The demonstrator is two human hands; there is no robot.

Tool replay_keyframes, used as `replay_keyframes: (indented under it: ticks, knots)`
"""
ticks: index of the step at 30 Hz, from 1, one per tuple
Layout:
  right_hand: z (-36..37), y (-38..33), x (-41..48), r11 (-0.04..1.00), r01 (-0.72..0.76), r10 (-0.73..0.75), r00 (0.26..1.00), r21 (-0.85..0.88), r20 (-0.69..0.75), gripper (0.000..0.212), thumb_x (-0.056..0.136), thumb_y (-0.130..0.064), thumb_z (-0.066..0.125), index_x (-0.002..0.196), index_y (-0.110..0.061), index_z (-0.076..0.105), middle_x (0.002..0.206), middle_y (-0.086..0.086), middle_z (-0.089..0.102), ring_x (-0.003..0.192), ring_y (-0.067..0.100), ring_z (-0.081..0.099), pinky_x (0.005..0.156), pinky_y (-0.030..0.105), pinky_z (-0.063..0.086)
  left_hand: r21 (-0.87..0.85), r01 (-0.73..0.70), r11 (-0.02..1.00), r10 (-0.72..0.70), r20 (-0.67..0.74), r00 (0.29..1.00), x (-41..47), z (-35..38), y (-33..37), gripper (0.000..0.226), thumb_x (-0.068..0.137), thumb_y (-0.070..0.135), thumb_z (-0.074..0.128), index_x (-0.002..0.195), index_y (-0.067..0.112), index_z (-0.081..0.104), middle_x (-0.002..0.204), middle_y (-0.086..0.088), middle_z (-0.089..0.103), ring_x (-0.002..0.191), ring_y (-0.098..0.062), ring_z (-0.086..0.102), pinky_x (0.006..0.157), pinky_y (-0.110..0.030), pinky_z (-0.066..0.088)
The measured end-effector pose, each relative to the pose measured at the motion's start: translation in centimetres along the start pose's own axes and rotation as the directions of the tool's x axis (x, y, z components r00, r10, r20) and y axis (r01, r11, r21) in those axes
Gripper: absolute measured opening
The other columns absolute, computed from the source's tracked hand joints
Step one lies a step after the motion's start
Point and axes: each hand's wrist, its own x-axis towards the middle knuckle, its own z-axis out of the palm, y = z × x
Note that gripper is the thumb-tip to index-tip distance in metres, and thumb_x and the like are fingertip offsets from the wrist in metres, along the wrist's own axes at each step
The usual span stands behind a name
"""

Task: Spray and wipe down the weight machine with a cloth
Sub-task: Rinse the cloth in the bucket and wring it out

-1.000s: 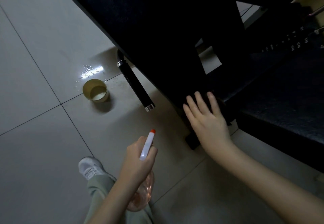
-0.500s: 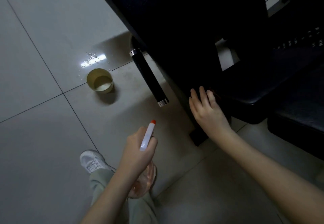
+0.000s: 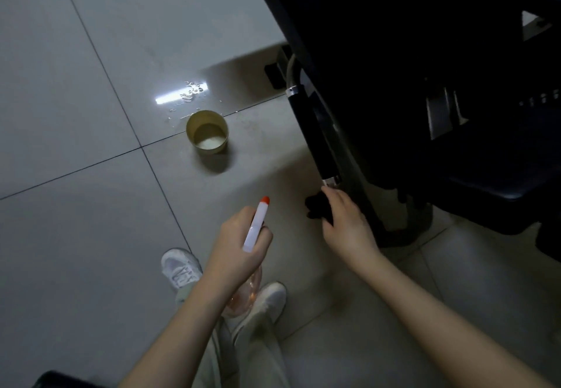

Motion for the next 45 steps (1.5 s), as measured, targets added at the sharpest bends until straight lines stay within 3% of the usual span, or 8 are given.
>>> replay_keyframes:
  ticks: [3,7,11,18,22,28,37,45]
  knots:
    - [1.8,-3.8,2.2,0.910,-0.309,0.285,0.950,0.275,0.125,0.051,0.092,-0.013,0.053,0.140,-0.011,0.036,0.139,0.010,0.042,0.122,0.025,0.046,0.095,0.032,0.040,-0.006,-0.001,1.000,0.001,-0.020,1.000,0.6,-1.9,-1.6,0.035,0.083,0.030,0.041,0.096,0.001,0.055,0.076,-0.008,0.052,0.072,-0.018,0.050,0.072,-0.038,0.043]
    - [4.1,-7.2,4.6,0.706,-0.571,0.460,0.819,0.419,0.342,0.025,0.089,-0.020,0.057,0.111,-0.010,0.050,0.091,0.003,0.056,0.071,0.014,0.054,0.054,0.027,0.042,0.052,-0.059,0.997,0.059,0.006,0.998,1.9,-4.2,-4.3,0.066,0.077,0.041,0.033,0.124,-0.002,0.050,0.096,-0.006,0.054,0.081,-0.009,0.042,0.068,-0.021,0.030]
    - [7.6,-10.3,7.0,0.522,-0.663,0.476,0.748,0.536,0.462,0.025,0.085,-0.020,0.061,0.104,-0.005,0.055,0.096,0.019,0.065,0.086,0.033,0.064,0.076,0.043,0.052,0.144,-0.055,0.988,0.054,0.009,0.998,4.2,-6.7,-8.2,0.066,0.082,0.032,0.039,0.140,0.001,0.038,0.104,-0.008,0.050,0.090,-0.018,0.046,0.073,-0.025,0.034]
    - [11.3,-13.5,12.7,0.237,-0.679,0.476,0.705,0.695,0.526,0.010,0.090,-0.012,0.058,0.091,-0.003,0.055,0.093,0.024,0.062,0.077,0.032,0.060,0.072,0.040,0.047,0.163,0.092,0.982,-0.090,-0.017,0.996,9.8,-10.2,-15.0,0.059,0.087,0.024,0.059,0.138,0.006,0.032,0.120,-0.009,0.041,0.096,-0.023,0.047,0.082,-0.038,0.046]
    - [13.4,-14.7,17.2,0.066,-0.720,0.437,0.643,0.691,0.629,0.031,0.092,-0.017,0.057,0.120,-0.005,0.053,0.115,0.022,0.062,0.099,0.033,0.064,0.089,0.046,0.051,0.199,0.152,0.968,-0.143,-0.062,0.988,13.5,-11.2,-18.7,0.064,0.086,0.021,0.068,0.135,0.003,0.031,0.126,-0.014,0.040,0.100,-0.026,0.048,0.086,-0.038,0.045]
    - [17.2,-15.7,24.2,0.032,-0.746,0.338,0.635,0.665,0.695,0.040,0.095,-0.028,0.051,0.131,-0.011,0.049,0.112,0.017,0.062,0.086,0.025,0.063,0.073,0.040,0.052,0.214,0.247,0.945,-0.227,-0.117,0.967,20.2,-12.0,-24.3,0.069,0.084,0.023,0.071,0.135,0.001,0.030,0.116,-0.020,0.051,0.098,-0.033,0.055,0.077,-0.033,0.043]
    - [20.6,-14.7,30.5,0.161,-0.730,0.282,0.679,0.664,0.678,0.027,0.094,-0.029,0.053,0.116,-0.014,0.055,0.099,0.011,0.065,0.091,0.023,0.063,0.081,0.038,0.052,0.117,0.222,0.968,-0.161,-0.390,0.907,26.0,-11.9,-28.5,0.063,0.082,0.023,0.074,0.131,0.006,0.038,0.104,-0.007,0.048,0.083,-0.020,0.050,0.072,-0.033,0.041]
    - [21.9,-13.9,32.2,0.213,-0.721,0.257,0.693,0.659,0.674,0.022,0.095,-0.032,0.049,0.107,-0.014,0.054,0.086,0.014,0.069,0.078,0.021,0.066,0.082,0.038,0.052,0.096,0.214,0.972,-0.157,-0.413,0.897,26.3,-11.5,-32.3,0.058,0.079,0.032,0.070,0.124,0.011,0.039,0.091,0.003,0.047,0.075,-0.016,0.052,0.068,-0.028,0.047]
